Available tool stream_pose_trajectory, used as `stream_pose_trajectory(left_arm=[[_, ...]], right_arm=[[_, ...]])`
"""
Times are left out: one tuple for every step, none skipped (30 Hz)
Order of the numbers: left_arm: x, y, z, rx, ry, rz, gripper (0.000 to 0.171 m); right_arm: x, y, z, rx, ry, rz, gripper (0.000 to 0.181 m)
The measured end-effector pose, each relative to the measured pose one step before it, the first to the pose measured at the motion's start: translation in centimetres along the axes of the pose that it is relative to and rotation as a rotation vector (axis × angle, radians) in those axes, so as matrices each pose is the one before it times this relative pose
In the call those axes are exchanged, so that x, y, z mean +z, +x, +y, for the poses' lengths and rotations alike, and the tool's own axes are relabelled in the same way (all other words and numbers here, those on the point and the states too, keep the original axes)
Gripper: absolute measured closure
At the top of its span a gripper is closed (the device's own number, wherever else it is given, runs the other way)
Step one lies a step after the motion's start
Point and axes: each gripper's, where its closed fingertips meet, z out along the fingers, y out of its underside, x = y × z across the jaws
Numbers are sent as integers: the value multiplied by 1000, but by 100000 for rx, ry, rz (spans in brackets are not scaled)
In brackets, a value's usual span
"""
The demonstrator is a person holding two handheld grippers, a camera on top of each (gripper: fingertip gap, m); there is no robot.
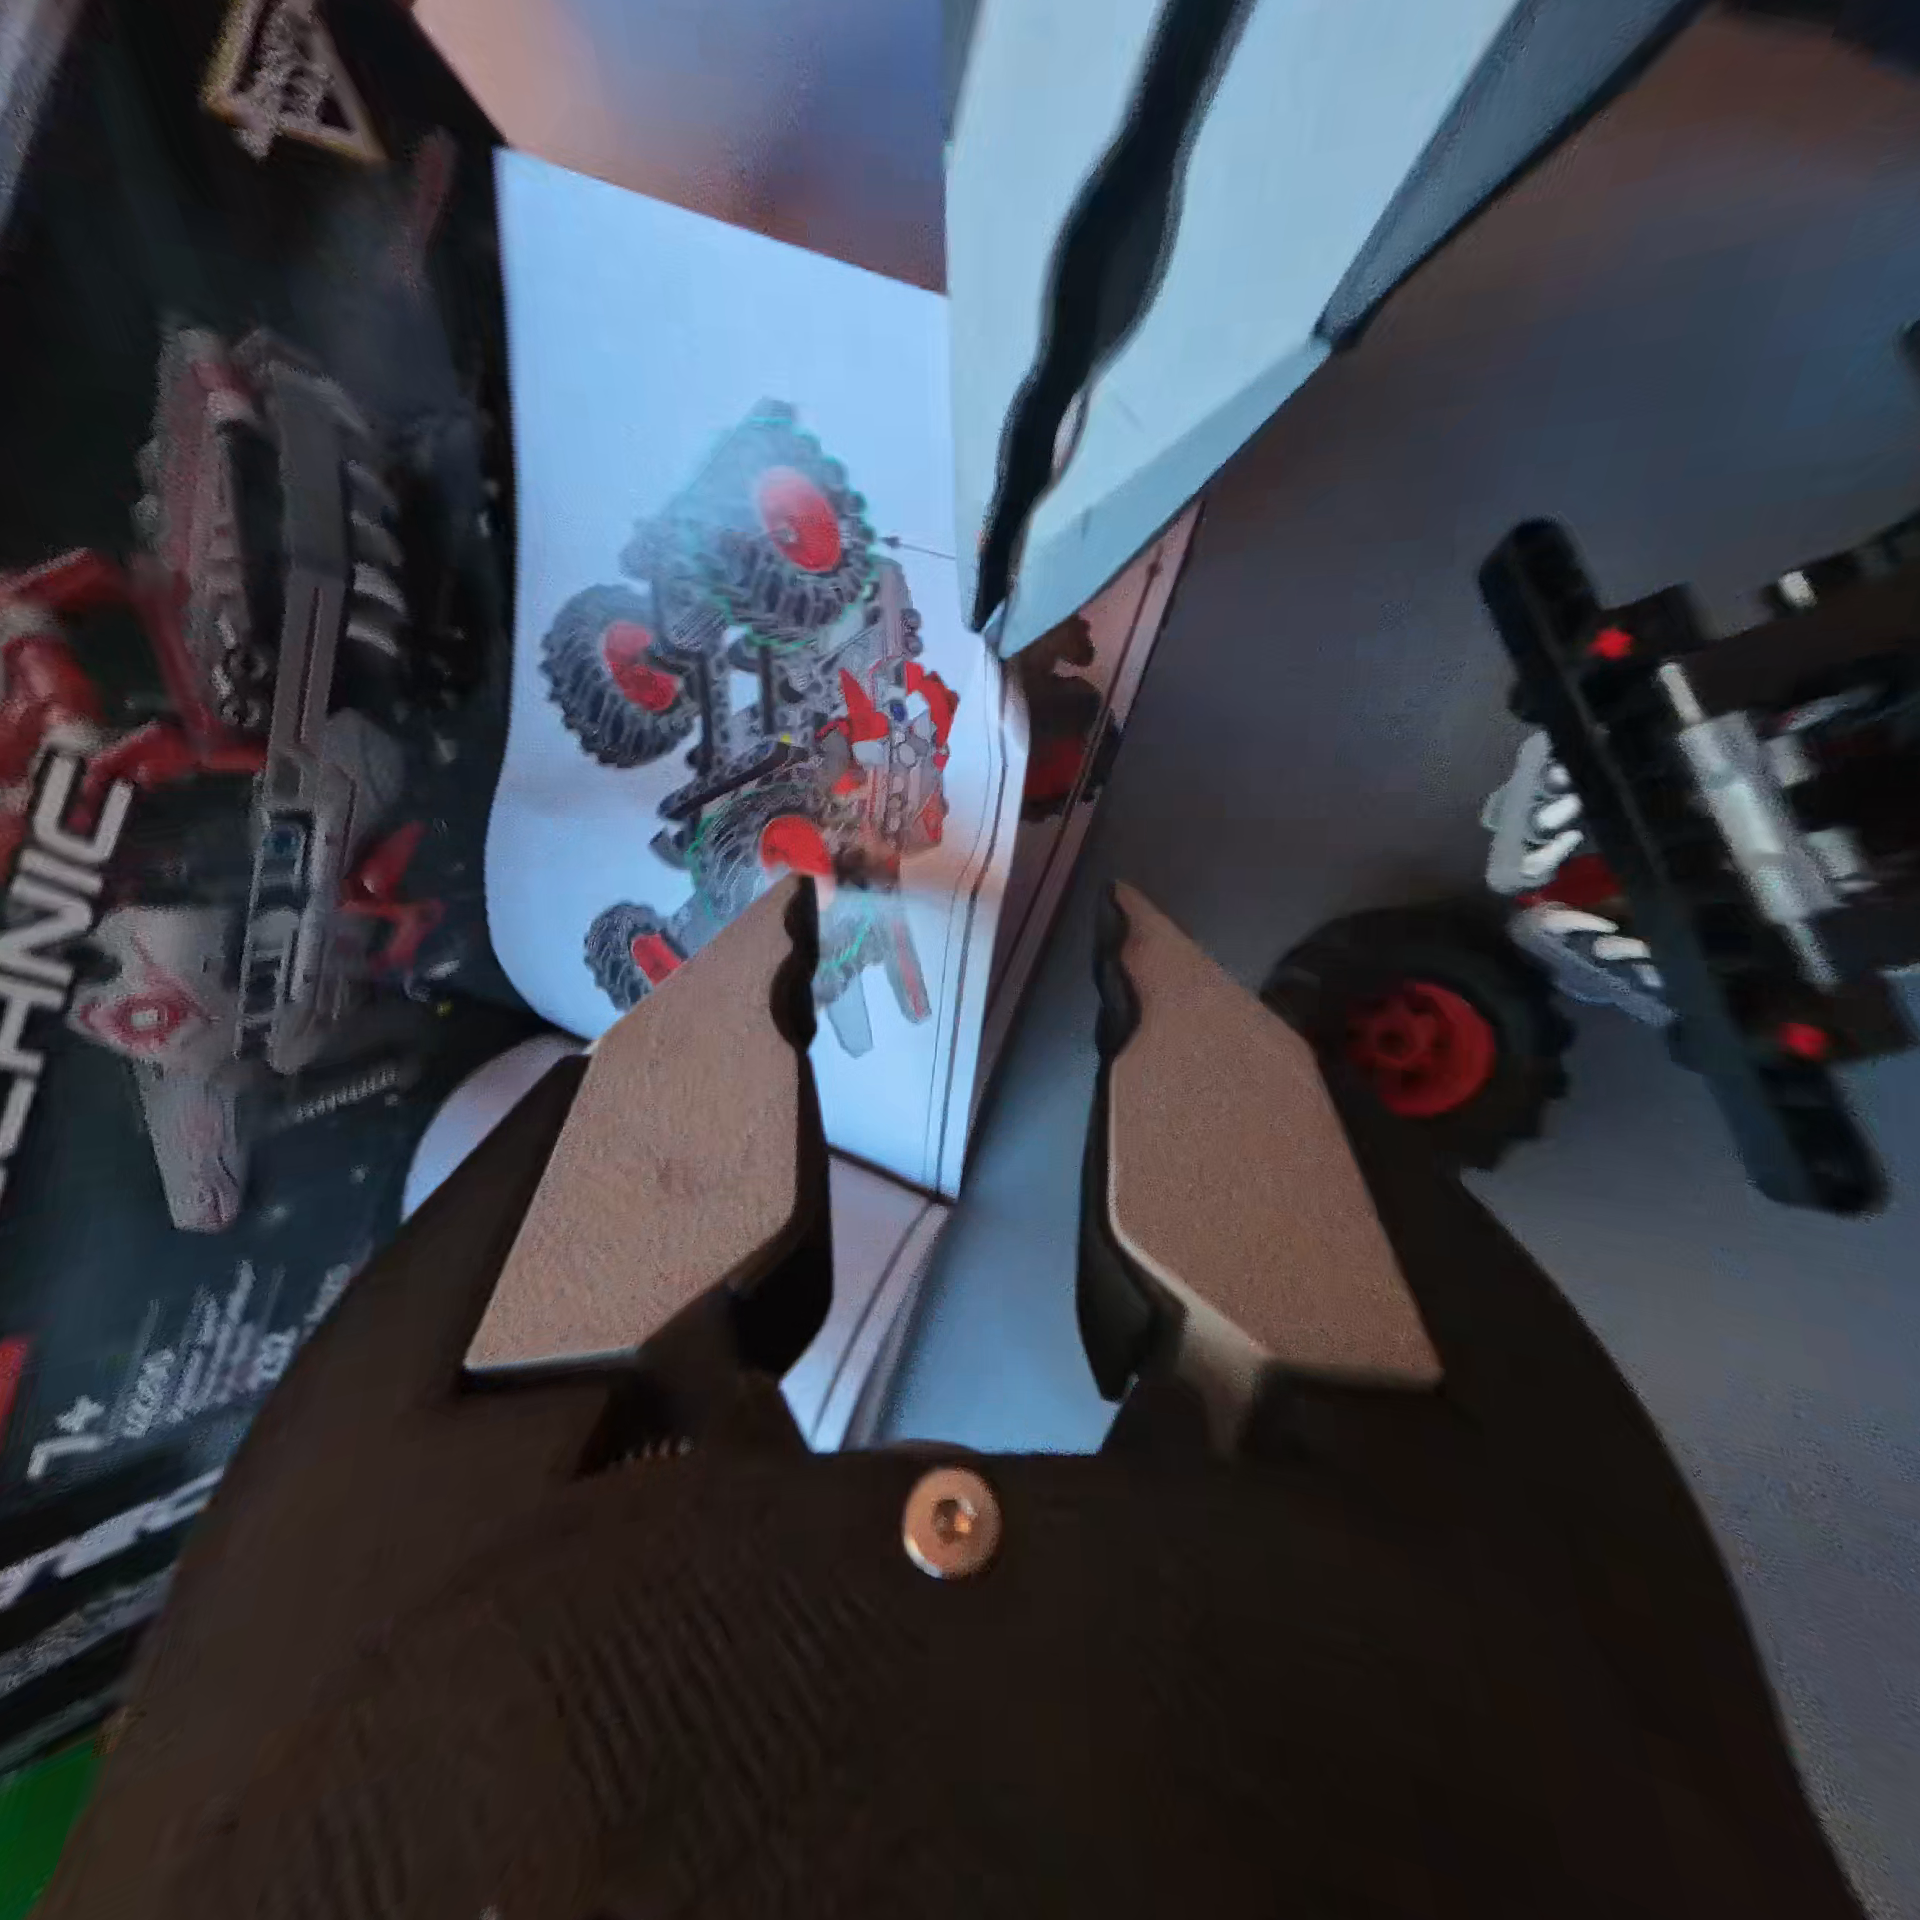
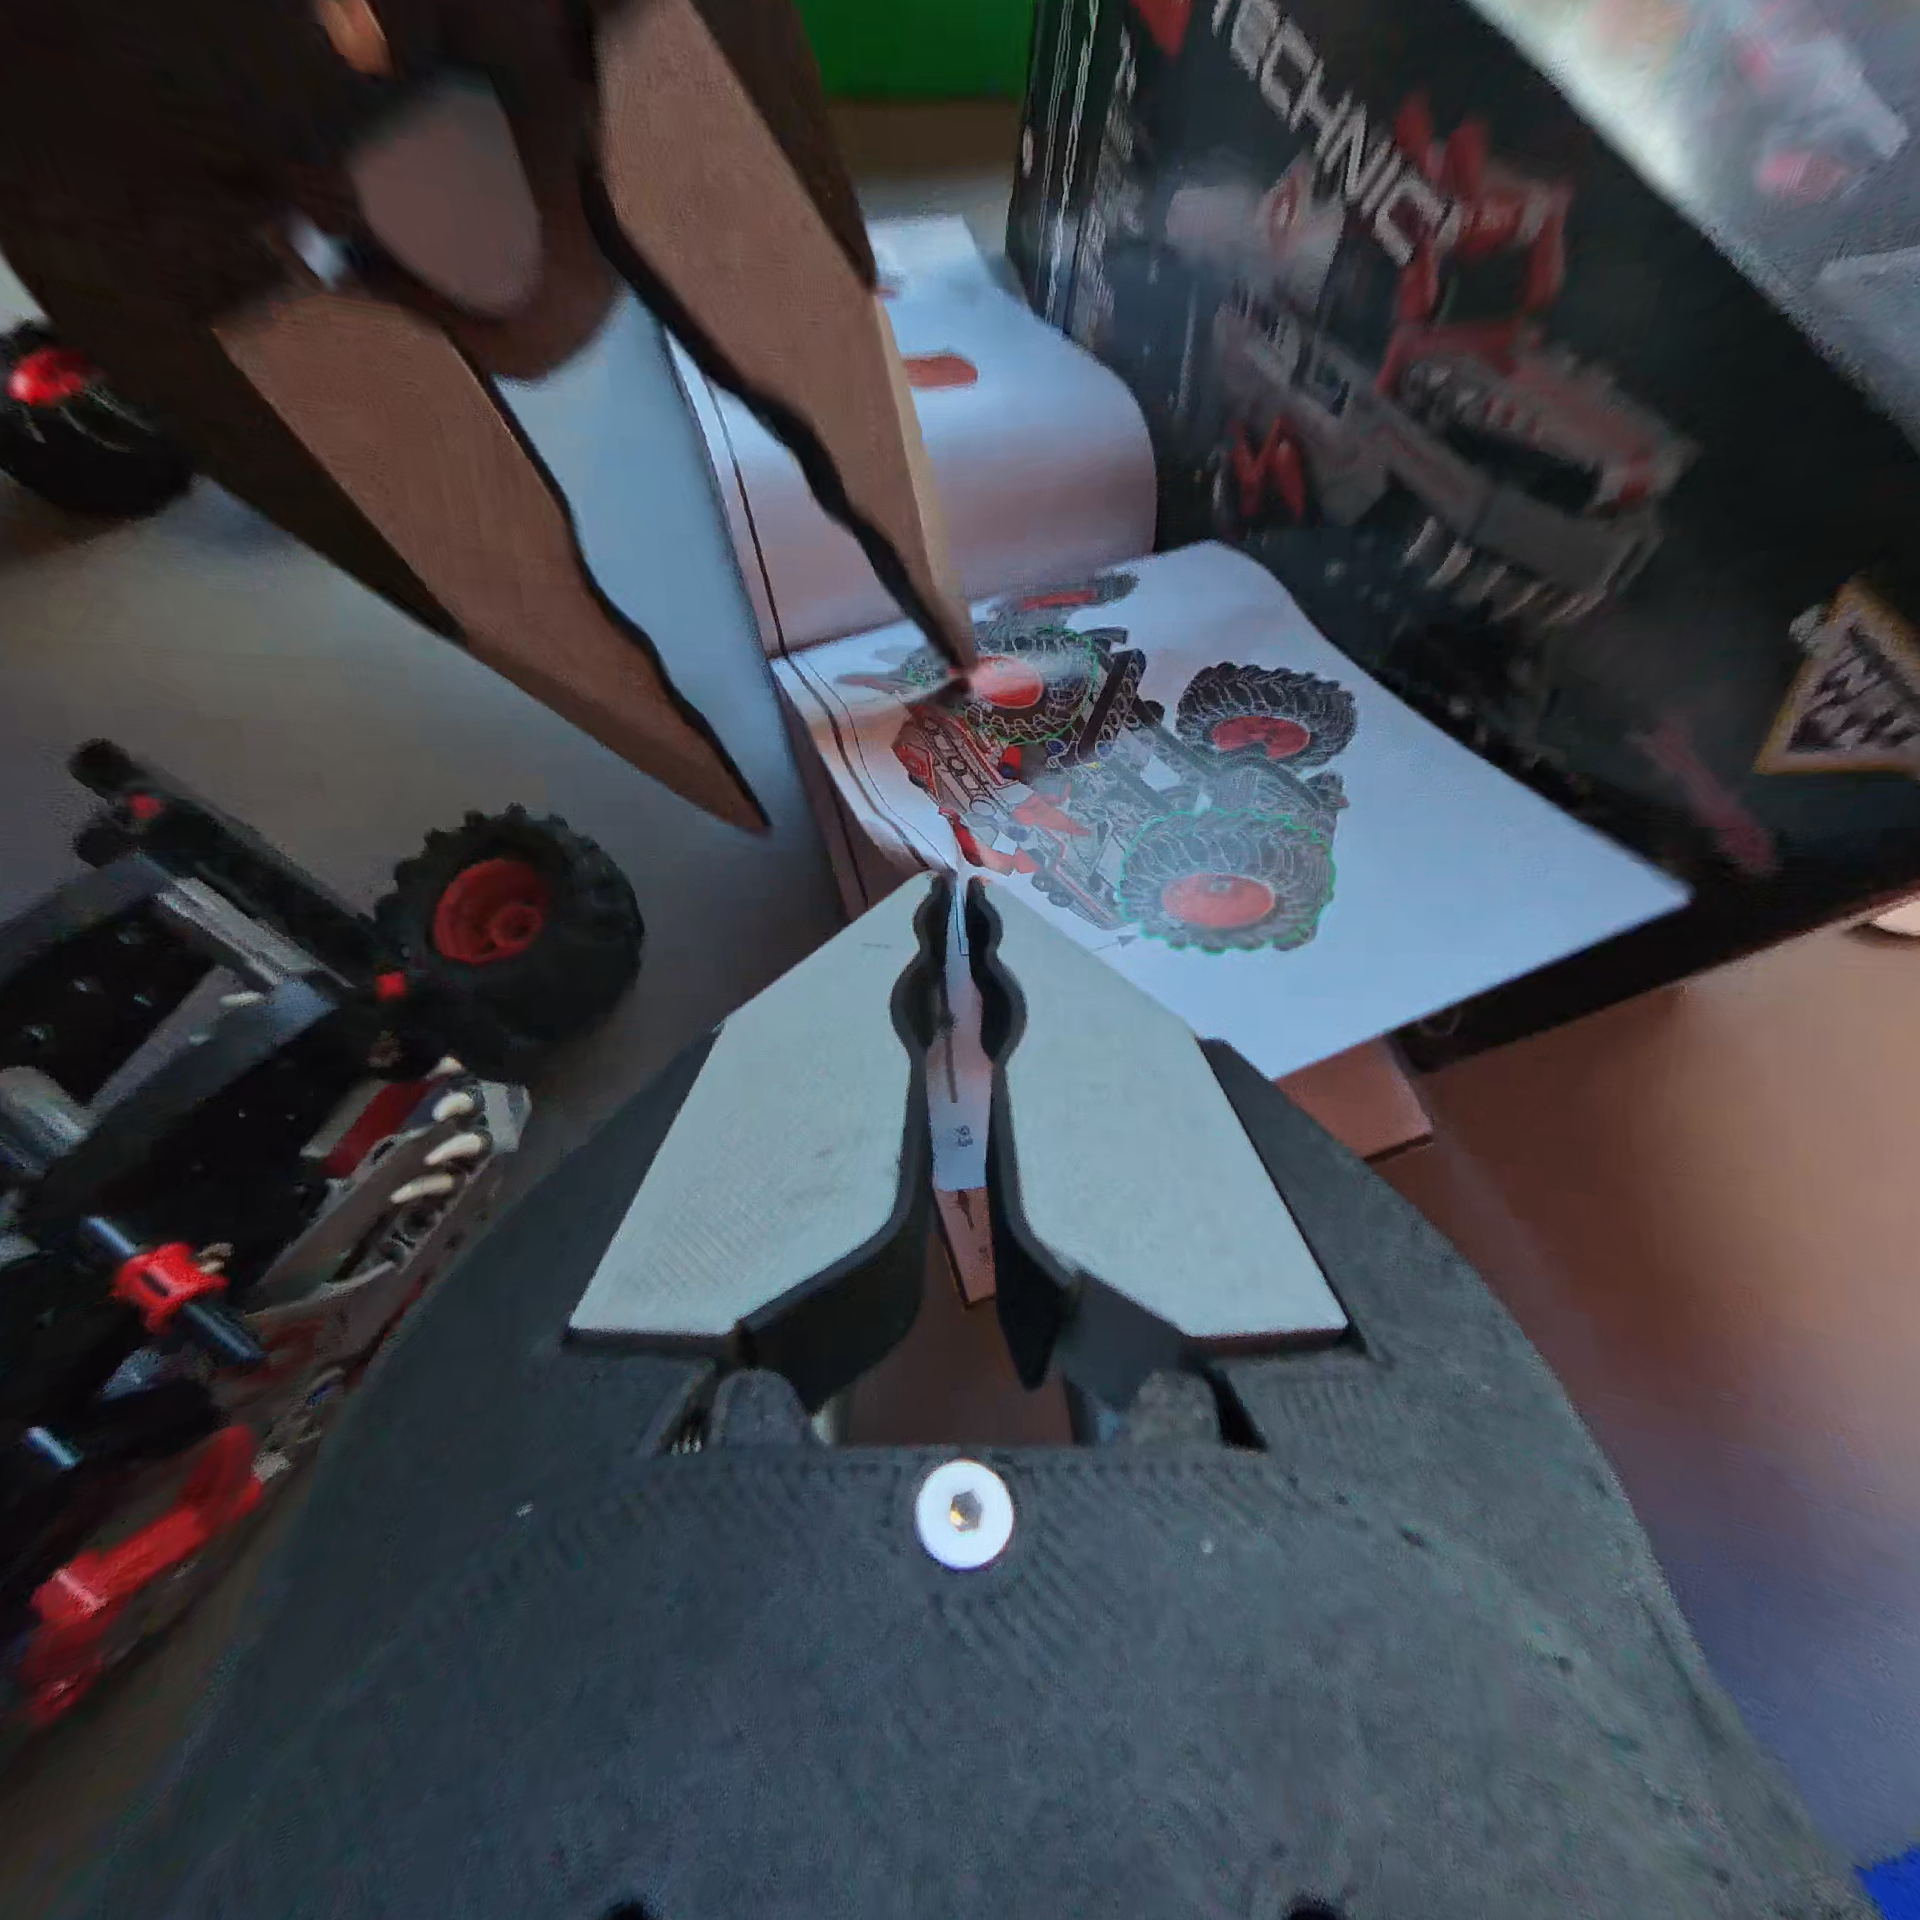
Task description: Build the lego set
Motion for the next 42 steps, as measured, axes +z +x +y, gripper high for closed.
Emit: stream_pose_trajectory(left_arm=[[570,-78,62,4242,-1623,-2377,124],[472,-460,59,4217,-892,-4623,129],[328,-542,185,3537,-1028,-4815,143],[137,-287,201,1202,-517,-2623,163],[-111,-174,14,-1600,1289,-1222,171],[-305,-285,-37,-2677,2511,-1278,171],[-421,-512,143,-3303,1961,-1728,171],[-552,-747,226,-4375,2130,-2274,171],[-691,-797,158,-5110,3177,-1751,171],[-750,-811,211,-5633,3290,-1336,171],[-776,-762,279,-6132,2791,-639,171],[-835,-665,219,-6937,3041,454,171],[-890,-573,110,-7081,3626,1200,171],[-955,-762,108,-6847,3437,-34,171],[-943,-992,169,-5967,3061,-1351,171],[-849,-1074,349,-5189,1925,-1848,171],[-665,-1022,555,-4775,507,-1477,168],[-515,-1036,695,-4868,-377,-1532,166],[-401,-939,805,-4663,-843,-768,166],[-297,-830,945,-4873,-1808,84,164],[-226,-814,920,-4996,-1600,34,163],[-196,-751,837,-4885,-1253,323,161],[-169,-700,858,-4215,-2326,379,155],[-153,-802,779,-2774,-2389,-731,151],[-141,-841,611,-1696,-1547,-1372,148],[-148,-770,483,-1916,-1295,-1027,146],[-163,-646,284,-1867,-523,-434,145],[-209,-481,90,-516,444,177,153],[-223,-422,40,1431,837,-245,170],[-114,-247,125,2026,-63,196,171],[-10,-221,241,1107,-1090,-369,171],[-2,-96,225,1085,-751,65,171],[-32,7,104,565,268,690,171],[-36,4,81,-195,514,716,171],[-18,-40,78,-671,361,534,171],[15,79,30,-769,495,1237,171],[5,101,2,-456,584,1214,171],[-6,-34,23,4,87,326,171],[11,-44,-12,464,-11,336,171],[18,-15,-27,294,64,827,171],[5,-37,52,-543,-534,986,171],[-4,-25,36,-844,-435,1164,171]], right_arm=[[-180,-210,-588,-454,2305,-389,181],[-95,-234,-556,-129,2385,-833,181],[-29,-142,-503,299,2281,-388,181],[-33,138,-365,510,1530,1247,181],[-128,433,-262,-70,993,3309,181],[-327,551,-317,-784,1296,4153,181],[-575,586,-511,-732,2429,4316,177],[-763,524,-713,-182,3828,3305,175],[-808,302,-806,581,4789,1230,176],[-713,123,-685,1447,4434,-556,177],[-518,85,-363,2079,2785,-1023,177],[-328,258,-50,2031,1032,144,177],[-161,347,135,1323,206,1038,177],[-14,252,233,816,-382,725,177],[85,172,265,891,-853,293,177],[173,94,260,889,-917,34,177],[227,-10,269,662,-1015,-517,177],[282,-87,301,389,-1235,-775,177],[299,-81,339,14,-1304,-579,177],[333,-97,406,-284,-1685,-527,177],[353,-93,488,-263,-2174,-524,178],[368,-90,471,-160,-2153,-494,178],[369,-103,463,-124,-2076,-626,177],[347,-101,431,-149,-2075,-527,177],[333,-107,378,-294,-1918,-393,178],[306,-131,342,-393,-1730,-523,178],[298,-142,309,-364,-1538,-610,178],[278,-130,267,-291,-1282,-552,178],[265,-139,245,-198,-1142,-591,178],[257,-136,250,-202,-1170,-715,178],[236,-116,232,-267,-1131,-568,178],[216,-60,217,-218,-988,-290,178],[199,-47,193,-56,-885,-225,178],[182,-47,184,52,-810,-335,178],[161,-51,160,61,-685,-374,178],[141,-33,118,65,-477,-256,178],[140,-29,101,92,-426,-219,178],[156,6,143,92,-605,-97,178],[163,13,194,34,-843,53,178],[172,5,209,-24,-961,8,178],[180,22,198,-10,-918,39,177],[155,19,148,-4,-729,78,177]])
